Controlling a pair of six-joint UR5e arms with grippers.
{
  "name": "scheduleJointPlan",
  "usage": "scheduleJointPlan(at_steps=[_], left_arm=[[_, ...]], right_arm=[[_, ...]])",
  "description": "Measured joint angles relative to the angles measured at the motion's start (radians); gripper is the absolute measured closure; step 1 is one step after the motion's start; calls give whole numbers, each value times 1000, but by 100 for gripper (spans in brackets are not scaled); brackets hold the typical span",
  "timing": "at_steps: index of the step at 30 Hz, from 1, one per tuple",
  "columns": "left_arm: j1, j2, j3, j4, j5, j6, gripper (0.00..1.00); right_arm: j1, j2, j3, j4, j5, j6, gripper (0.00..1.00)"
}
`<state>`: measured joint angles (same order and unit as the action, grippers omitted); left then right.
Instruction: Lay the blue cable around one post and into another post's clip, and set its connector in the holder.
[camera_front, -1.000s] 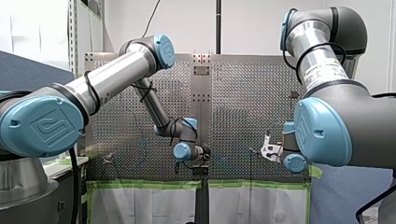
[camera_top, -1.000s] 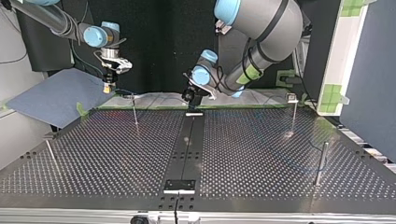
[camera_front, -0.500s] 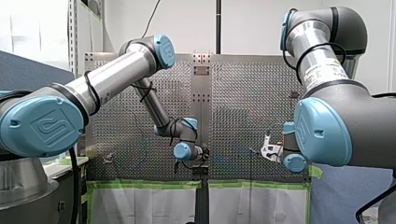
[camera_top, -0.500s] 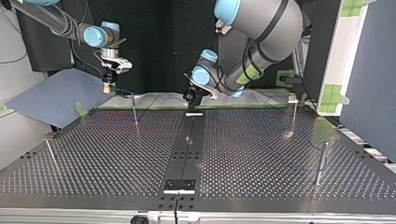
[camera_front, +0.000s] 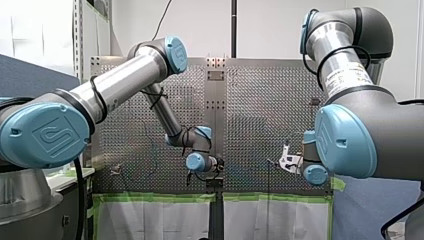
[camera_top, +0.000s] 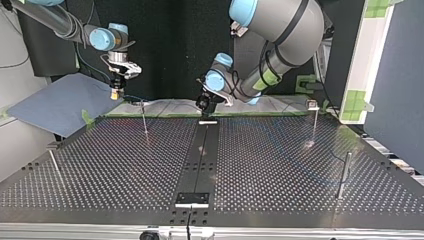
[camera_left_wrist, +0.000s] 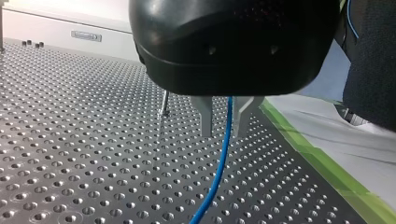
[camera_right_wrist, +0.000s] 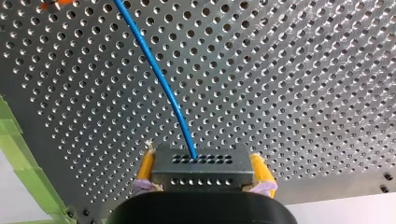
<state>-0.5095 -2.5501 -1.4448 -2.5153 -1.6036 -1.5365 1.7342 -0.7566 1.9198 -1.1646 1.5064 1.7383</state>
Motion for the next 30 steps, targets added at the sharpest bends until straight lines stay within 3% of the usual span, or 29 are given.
scheduleJointPlan(at_steps=[1,3,7,21,30], left_arm=[[0,0,0,0,0,0,82],[0,0,0,0,0,1,82],[0,0,0,-1,1,1,100],[-3,0,0,-3,3,9,100],[-43,0,0,-5,2,36,100]], right_arm=[[0,0,0,0,0,0,98],[0,0,0,0,0,0,98],[0,0,0,0,0,0,98],[0,0,0,0,0,0,98],[-5,0,0,5,10,0,98]])
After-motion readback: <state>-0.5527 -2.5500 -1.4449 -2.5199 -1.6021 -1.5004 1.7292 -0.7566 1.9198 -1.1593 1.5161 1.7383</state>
